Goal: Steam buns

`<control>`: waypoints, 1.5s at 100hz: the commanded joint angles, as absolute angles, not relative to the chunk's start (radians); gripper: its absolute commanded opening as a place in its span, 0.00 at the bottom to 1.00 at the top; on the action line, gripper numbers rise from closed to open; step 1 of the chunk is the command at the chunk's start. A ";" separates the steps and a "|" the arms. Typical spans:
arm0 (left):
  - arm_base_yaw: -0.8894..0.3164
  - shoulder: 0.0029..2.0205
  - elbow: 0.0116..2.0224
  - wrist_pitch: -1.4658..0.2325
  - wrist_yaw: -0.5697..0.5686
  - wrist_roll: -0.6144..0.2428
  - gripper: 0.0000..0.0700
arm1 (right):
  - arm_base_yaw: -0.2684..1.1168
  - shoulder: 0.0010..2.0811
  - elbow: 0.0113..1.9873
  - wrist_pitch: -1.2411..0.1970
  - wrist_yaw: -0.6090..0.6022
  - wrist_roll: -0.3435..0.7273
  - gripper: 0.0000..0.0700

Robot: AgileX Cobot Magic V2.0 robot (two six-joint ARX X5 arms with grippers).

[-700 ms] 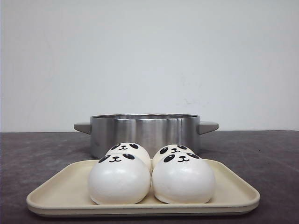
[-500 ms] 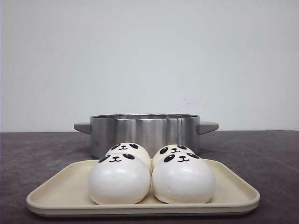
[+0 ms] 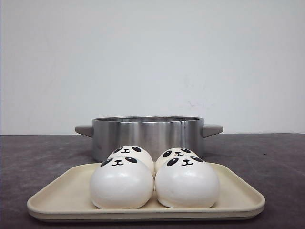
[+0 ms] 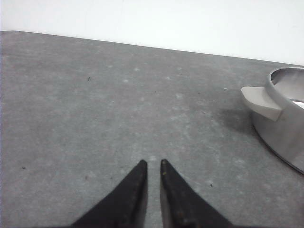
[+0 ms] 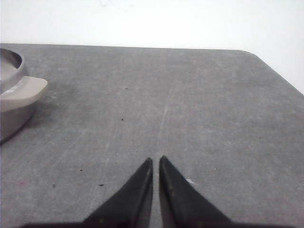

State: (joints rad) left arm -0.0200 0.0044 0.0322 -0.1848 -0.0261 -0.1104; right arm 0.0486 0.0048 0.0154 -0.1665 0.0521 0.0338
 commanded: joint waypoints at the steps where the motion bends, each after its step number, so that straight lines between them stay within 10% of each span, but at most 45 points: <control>1: -0.019 0.003 0.014 -0.188 -0.030 -0.094 0.00 | 0.050 0.004 0.012 -0.156 0.052 0.031 0.03; 53: -0.019 0.003 0.014 -0.186 -0.026 -0.104 0.00 | 0.050 0.004 0.012 -0.149 0.030 0.121 0.03; 69: -0.019 0.003 0.016 -0.187 0.019 -0.359 0.00 | 0.050 0.004 0.014 -0.063 -0.098 0.288 0.03; 92: -0.019 0.003 0.031 -0.192 0.057 -0.489 0.00 | 0.050 0.004 0.032 0.075 -0.272 0.468 0.01; 150: -0.019 0.010 0.174 -0.138 0.141 -0.562 0.00 | 0.050 0.090 0.430 -0.206 -0.243 0.324 0.01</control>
State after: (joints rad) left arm -0.0200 0.0051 0.1345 -0.1509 0.1299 -0.5323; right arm 0.0502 0.0566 0.3649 -0.1764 -0.2520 0.3962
